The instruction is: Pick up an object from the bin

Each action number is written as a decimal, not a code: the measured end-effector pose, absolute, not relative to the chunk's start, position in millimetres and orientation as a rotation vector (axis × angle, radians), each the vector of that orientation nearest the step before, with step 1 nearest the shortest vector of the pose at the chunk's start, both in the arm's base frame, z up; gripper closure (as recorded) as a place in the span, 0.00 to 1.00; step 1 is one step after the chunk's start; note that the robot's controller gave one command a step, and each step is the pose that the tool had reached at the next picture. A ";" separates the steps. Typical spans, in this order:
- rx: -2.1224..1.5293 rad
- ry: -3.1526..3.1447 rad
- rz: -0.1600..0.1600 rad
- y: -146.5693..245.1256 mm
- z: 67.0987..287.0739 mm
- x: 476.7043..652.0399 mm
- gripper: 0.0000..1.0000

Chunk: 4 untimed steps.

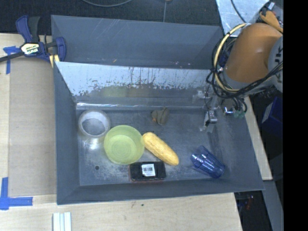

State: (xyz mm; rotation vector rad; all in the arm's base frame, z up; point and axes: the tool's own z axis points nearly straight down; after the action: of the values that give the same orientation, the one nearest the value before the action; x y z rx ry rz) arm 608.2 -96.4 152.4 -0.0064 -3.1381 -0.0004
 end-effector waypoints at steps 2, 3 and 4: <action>0.276 -3.126 0.001 -132.6 123.1 515.2 0.00; 0.098 -3.155 0.003 -121.2 115.4 501.2 0.00; 0.083 -3.147 0.003 -95.8 124.7 493.2 0.00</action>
Offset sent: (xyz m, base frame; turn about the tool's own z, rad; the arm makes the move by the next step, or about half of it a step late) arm -0.0908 -0.0336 -0.0284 -0.1855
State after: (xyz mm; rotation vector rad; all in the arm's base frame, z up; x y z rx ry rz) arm 493.2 -95.8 124.7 0.0835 -3.1473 0.0028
